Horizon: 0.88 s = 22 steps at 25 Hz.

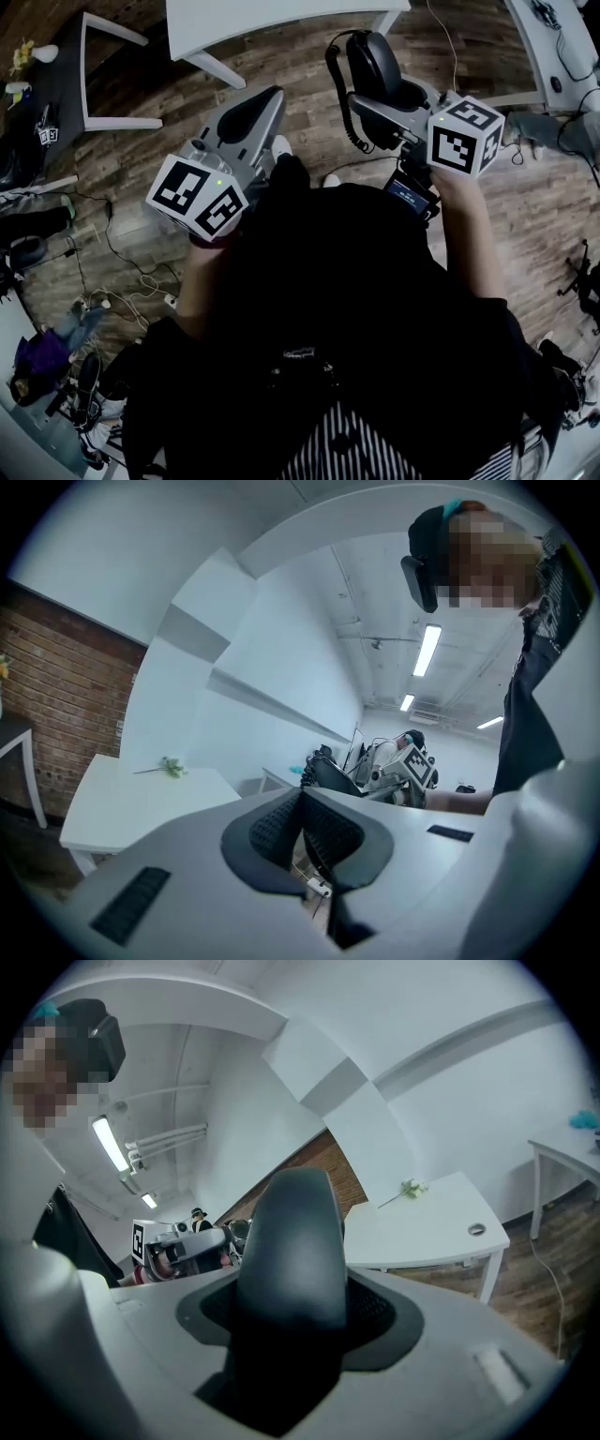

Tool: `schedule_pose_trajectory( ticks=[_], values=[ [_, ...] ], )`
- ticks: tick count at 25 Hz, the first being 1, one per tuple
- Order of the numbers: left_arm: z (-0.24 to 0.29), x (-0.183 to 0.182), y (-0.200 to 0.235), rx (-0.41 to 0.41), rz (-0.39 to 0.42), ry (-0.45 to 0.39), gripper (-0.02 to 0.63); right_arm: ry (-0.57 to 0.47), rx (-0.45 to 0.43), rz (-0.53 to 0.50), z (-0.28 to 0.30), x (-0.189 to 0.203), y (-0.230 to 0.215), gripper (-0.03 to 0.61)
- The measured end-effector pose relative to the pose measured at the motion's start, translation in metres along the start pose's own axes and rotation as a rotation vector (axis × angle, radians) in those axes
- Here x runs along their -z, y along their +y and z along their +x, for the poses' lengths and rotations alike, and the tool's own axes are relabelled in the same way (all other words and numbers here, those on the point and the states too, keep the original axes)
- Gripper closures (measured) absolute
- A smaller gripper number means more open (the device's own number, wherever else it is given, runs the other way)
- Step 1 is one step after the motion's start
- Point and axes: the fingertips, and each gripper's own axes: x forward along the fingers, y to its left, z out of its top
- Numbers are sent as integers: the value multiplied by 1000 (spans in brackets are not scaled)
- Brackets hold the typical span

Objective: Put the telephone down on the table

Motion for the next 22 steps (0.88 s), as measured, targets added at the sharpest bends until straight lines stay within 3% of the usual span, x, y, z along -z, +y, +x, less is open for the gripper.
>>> schedule_pose_trajectory(
  ticks=[9, 22],
  values=[
    [49, -37, 65, 106, 10, 31, 609, -32, 84, 26, 41, -55, -36, 304],
    [70, -61, 98, 259, -9, 29, 608, -68, 211, 56, 57, -83, -43, 304]
  ],
)
